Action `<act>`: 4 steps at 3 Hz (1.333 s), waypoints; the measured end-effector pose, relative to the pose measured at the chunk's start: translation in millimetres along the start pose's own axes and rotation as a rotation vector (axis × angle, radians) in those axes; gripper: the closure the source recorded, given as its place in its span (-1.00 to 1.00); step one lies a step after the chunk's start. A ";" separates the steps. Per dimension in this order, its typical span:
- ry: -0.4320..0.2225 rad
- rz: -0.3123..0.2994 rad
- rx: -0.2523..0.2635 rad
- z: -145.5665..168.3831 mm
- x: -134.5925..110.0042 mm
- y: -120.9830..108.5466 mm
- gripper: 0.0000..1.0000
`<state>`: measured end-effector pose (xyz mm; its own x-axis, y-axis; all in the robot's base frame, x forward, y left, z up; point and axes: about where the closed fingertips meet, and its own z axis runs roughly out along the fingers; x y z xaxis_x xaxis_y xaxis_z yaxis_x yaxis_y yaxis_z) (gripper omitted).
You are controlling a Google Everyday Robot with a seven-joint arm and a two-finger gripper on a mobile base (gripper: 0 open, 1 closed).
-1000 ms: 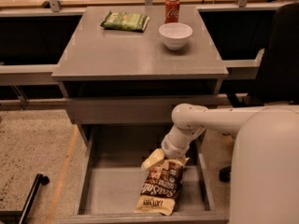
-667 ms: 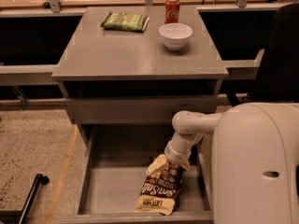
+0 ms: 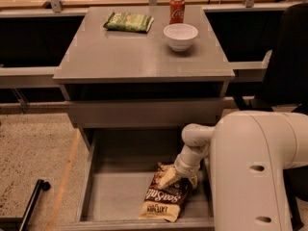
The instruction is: Pick brown chip bag from middle drawer and place on counter
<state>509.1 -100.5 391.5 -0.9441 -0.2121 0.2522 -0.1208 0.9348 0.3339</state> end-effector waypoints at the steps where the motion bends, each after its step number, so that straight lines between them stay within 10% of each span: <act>1: -0.001 0.019 -0.031 9.8 6.2 -2.2 -0.16; 3: -0.081 -0.022 -0.065 -18.5 23.7 26.9 0.91; 4: -0.113 -0.043 -0.080 -30.8 28.3 38.0 1.00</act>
Offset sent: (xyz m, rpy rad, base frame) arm -0.0184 0.0100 0.0246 0.0766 -0.0528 -0.0395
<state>487.2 -79.8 439.3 -0.9678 -0.2133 0.1337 -0.1408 0.8989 0.4148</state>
